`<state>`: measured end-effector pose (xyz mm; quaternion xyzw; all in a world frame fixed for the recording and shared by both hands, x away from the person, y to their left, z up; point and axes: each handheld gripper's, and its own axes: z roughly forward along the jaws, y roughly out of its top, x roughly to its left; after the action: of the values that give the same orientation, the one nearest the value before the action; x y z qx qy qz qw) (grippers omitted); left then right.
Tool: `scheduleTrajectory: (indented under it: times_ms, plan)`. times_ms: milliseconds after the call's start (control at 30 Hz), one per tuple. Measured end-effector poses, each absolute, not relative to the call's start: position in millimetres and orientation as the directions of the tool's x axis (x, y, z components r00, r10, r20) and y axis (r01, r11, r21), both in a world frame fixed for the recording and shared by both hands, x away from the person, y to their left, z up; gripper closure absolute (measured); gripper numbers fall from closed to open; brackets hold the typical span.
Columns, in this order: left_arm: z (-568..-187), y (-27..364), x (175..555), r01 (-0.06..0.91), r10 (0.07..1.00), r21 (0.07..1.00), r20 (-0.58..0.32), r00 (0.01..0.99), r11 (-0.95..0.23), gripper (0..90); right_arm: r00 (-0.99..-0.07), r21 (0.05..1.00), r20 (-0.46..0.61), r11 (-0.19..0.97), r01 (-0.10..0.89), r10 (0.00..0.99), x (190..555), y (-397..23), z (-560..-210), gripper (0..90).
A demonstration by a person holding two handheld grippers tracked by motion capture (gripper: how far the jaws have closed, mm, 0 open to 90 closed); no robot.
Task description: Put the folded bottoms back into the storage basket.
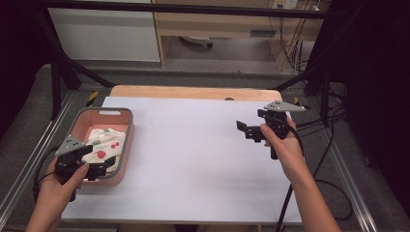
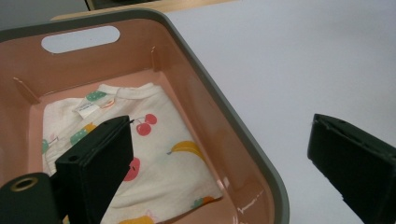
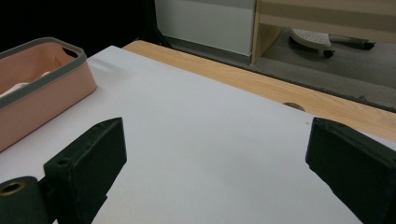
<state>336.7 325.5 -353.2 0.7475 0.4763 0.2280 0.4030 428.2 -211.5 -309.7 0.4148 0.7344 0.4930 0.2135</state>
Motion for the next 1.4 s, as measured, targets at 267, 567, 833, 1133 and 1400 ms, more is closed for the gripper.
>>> scheduleTrajectory:
  times_ms: [267,567,833,1133,1400]
  plan:
    - [-354.8,323.4,337.3,0.527,0.893,0.818,-0.038,0.448,-0.23,7.1,-0.536,0.902,0.1,0.15,0.405,0.838,423.0,-230.2,-314.2,6.0]
    - [-355.6,323.1,337.5,0.53,0.893,0.816,-0.04,0.448,-0.23,7.1,-0.51,0.905,0.109,0.127,0.406,0.853,414.7,-247.1,-322.4,6.0]
    - [-356.2,322.7,337.6,0.531,0.892,0.815,-0.04,0.45,-0.232,7.1,-0.503,0.907,0.111,0.12,0.404,0.857,406.6,-258.3,-326.6,5.7]
    - [-357.6,321.3,337.6,0.535,0.89,0.812,-0.042,0.455,-0.235,7.2,-0.489,0.912,0.114,0.104,0.397,0.865,397.4,-270.9,-333.8,7.9]
    - [-360.0,319.6,338.3,0.54,0.885,0.806,-0.045,0.463,-0.241,7.4,-0.467,0.916,0.095,0.107,0.387,0.879,387.3,-278.1,-344.7,5.9]
